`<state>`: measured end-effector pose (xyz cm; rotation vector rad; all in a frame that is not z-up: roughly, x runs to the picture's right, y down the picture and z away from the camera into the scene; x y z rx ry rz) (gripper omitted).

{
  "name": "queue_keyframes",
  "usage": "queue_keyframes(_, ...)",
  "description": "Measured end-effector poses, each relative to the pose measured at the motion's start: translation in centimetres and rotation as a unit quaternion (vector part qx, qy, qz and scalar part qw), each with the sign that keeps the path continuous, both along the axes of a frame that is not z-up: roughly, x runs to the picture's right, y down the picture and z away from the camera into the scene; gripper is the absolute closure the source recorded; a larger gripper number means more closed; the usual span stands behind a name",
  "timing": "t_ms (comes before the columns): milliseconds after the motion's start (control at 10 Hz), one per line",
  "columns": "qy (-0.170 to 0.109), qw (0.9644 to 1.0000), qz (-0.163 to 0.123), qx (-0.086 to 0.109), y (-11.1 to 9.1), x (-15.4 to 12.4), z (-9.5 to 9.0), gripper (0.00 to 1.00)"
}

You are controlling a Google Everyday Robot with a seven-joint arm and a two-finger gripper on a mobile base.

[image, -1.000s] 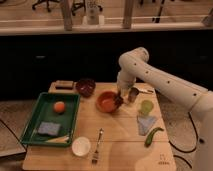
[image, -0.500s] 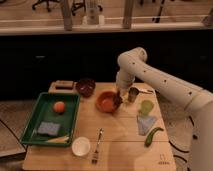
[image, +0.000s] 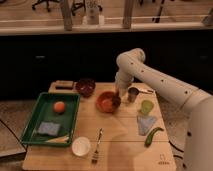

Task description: Place grapes in red bowl

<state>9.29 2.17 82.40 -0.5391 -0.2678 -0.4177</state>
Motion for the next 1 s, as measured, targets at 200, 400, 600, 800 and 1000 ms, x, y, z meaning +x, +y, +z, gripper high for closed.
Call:
queue_keyframes(200,-0.004,1.0,-0.004,-0.004,0.1,-0.4,0.5,0.97)
queue_keyframes(400,-0.005,1.0,-0.004,-0.006,0.2,-0.2,1.1,0.97)
queue_keyframes(600,-0.007,0.9999,-0.006,-0.007,0.1,-0.6,1.6,0.97)
queue_keyframes(800,-0.008,0.9999,-0.006,-0.009,0.1,-0.8,1.9,0.97)
queue_keyframes(1000,-0.008,0.9999,-0.006,-0.01,0.0,-0.8,2.3,0.97)
